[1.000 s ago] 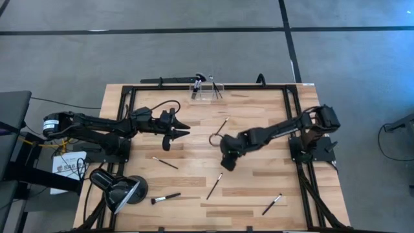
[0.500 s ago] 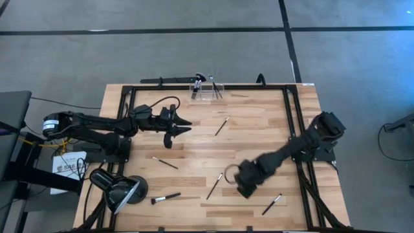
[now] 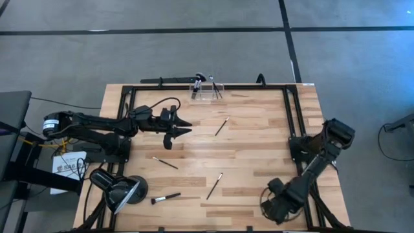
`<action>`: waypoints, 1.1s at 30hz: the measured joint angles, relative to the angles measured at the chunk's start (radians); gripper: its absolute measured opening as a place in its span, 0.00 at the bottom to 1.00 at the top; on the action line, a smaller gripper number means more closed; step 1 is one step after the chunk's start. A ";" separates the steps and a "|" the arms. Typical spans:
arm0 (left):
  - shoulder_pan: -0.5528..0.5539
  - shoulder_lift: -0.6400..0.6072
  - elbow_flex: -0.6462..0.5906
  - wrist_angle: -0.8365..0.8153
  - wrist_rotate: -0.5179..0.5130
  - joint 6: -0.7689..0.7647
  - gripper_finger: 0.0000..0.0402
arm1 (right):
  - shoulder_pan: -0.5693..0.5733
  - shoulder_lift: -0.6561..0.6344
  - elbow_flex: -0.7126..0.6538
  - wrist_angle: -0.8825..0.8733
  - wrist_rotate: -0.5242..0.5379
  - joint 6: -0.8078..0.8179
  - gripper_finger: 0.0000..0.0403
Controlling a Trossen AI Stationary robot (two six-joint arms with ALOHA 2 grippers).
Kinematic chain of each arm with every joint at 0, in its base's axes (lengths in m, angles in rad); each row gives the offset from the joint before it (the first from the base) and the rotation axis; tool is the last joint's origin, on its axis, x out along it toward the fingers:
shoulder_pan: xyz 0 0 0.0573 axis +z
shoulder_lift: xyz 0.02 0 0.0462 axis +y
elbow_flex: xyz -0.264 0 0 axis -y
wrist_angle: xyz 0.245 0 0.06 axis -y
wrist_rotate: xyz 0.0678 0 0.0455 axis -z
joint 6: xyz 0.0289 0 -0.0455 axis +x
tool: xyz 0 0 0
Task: Sort items
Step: Put the eyeshadow brush into the right section of the transparent organizer
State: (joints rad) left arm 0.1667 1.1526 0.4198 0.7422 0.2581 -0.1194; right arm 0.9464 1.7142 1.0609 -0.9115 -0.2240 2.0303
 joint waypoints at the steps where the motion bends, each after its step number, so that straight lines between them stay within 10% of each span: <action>1: -0.004 0.000 0.000 0.001 0.000 -0.005 0.26 | 0.012 0.000 -0.002 -0.004 0.015 0.021 0.36; 33: -0.004 0.000 0.000 0.020 -0.003 -0.020 0.26 | -0.011 0.009 -0.002 -0.011 0.119 0.267 0.35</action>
State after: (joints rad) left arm 0.1623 1.1526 0.4198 0.7623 0.2546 -0.1398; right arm 0.9356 1.7236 1.0584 -0.9230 -0.1051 2.2970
